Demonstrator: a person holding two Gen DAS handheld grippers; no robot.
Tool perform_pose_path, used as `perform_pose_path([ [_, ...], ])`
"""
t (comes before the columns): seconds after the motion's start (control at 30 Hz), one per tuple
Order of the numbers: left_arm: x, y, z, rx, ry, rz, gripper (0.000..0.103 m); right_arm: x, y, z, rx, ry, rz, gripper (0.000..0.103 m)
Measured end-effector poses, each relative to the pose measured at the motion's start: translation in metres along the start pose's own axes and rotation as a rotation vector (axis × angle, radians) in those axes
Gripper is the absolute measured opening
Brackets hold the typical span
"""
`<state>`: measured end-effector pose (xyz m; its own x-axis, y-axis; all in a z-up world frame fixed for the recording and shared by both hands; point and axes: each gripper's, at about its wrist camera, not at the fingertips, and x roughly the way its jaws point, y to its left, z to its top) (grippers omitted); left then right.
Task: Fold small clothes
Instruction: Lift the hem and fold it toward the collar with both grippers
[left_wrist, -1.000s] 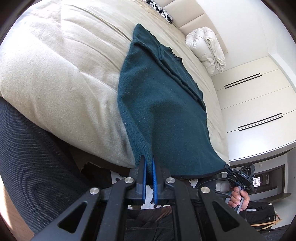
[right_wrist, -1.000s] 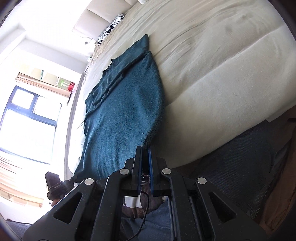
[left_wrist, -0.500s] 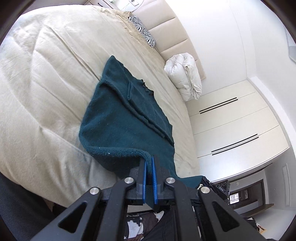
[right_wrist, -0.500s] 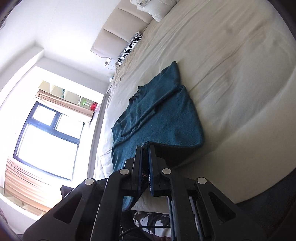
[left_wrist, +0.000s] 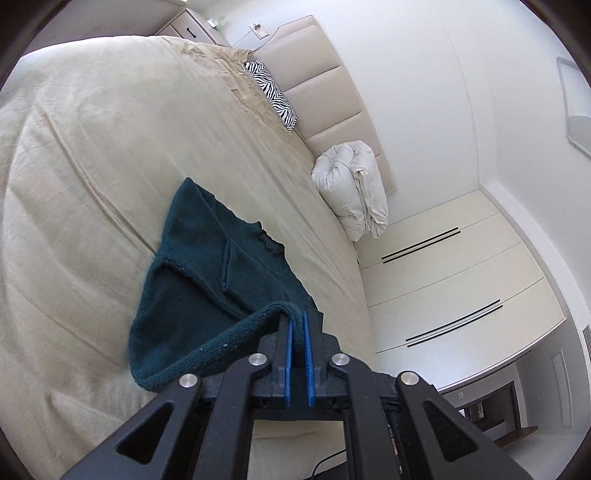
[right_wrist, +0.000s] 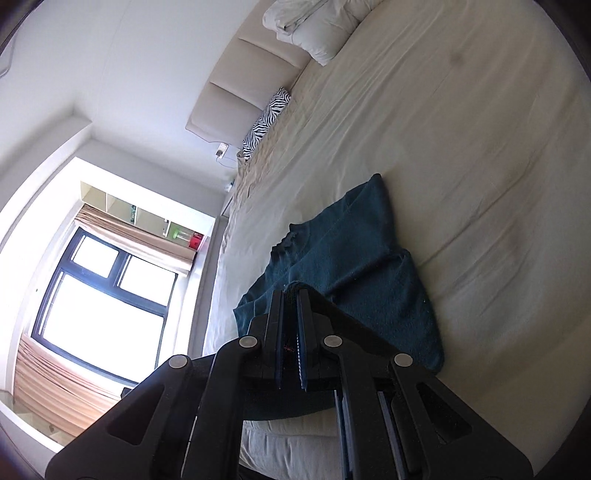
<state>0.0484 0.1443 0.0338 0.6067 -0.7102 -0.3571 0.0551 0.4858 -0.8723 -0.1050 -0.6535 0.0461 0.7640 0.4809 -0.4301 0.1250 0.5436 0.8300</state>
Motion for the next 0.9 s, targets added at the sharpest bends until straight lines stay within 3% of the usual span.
perform_pose_path([
  [0.27, 0.041, 0.011, 0.048, -0.023, -0.008, 0.016, 0.007, 0.050, -0.002, 0.047, -0.004, -0.023, -0.033, 0.005],
  [0.53, 0.097, 0.022, 0.099, -0.044, 0.000, 0.064, 0.007, 0.128, -0.014, 0.096, 0.010, -0.011, -0.089, 0.005],
  [0.83, 0.152, 0.068, 0.146, -0.081, -0.015, 0.224, 0.008, 0.213, -0.048, 0.142, 0.063, -0.030, -0.202, 0.008],
  [0.87, 0.158, 0.074, 0.149, -0.083, -0.018, 0.246, 0.010, 0.221, -0.053, 0.146, 0.067, -0.031, -0.233, 0.008],
  [0.9, 0.161, 0.078, 0.149, -0.078, -0.018, 0.266, 0.019, 0.228, -0.058, 0.149, 0.073, -0.029, -0.261, 0.011],
])
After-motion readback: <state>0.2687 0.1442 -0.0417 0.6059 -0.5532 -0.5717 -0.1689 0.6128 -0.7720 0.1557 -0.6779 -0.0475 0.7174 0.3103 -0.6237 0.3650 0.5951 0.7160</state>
